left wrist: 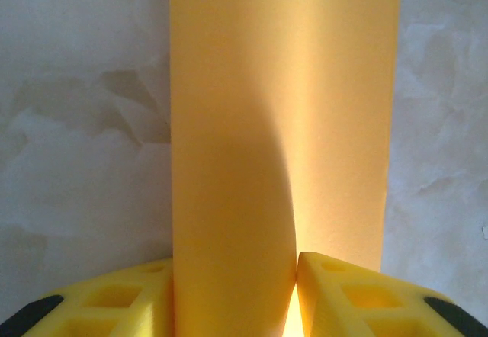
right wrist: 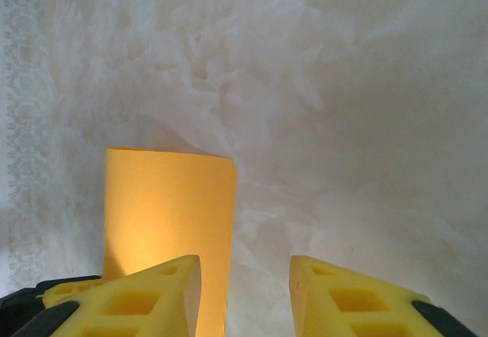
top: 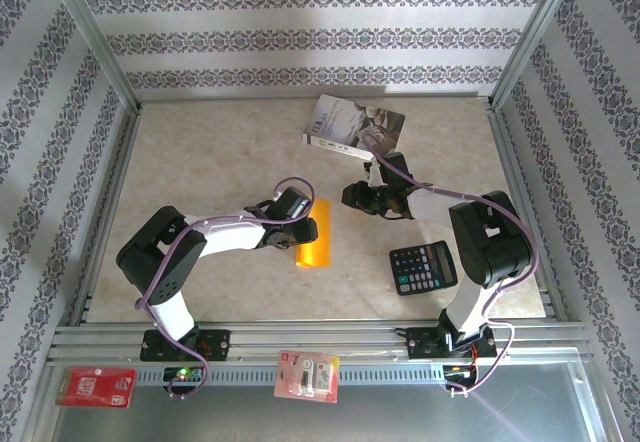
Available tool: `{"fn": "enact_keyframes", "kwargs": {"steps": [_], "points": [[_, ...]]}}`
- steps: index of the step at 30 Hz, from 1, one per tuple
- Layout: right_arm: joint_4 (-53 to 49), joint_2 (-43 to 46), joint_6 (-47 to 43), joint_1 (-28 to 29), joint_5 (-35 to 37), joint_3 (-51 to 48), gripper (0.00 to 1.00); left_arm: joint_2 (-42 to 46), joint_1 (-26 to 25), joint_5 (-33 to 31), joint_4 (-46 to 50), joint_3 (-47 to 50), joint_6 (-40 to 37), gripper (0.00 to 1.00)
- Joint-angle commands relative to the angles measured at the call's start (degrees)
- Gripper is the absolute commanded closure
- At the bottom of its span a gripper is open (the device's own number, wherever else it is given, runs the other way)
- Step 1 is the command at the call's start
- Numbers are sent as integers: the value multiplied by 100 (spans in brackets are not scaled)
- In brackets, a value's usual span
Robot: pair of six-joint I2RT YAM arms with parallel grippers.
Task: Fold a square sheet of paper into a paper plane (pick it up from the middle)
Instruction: First fold the square sheet of paper in half at the center of the table.
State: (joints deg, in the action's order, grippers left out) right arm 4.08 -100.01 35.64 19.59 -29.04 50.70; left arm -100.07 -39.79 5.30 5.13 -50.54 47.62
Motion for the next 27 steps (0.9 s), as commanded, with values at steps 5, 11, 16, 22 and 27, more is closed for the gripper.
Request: {"fn": "enact_keyframes", "kwargs": {"steps": [5, 11, 16, 22, 27], "points": [[-10, 69, -35, -28, -115, -69, 68, -634, -38, -308, 149, 255, -111, 58], [14, 69, -8, 5, -151, -61, 93, -626, -38, -321, 190, 264, -130, 58], [14, 18, 44, 62, -172, -43, 100, -619, -37, -329, 195, 286, -120, 58], [21, -39, 66, 110, -174, -20, 100, -639, -38, -327, 237, 269, -151, 57], [8, -15, 45, 74, -172, -9, 100, -663, -38, -332, 309, 260, -185, 56]]}}
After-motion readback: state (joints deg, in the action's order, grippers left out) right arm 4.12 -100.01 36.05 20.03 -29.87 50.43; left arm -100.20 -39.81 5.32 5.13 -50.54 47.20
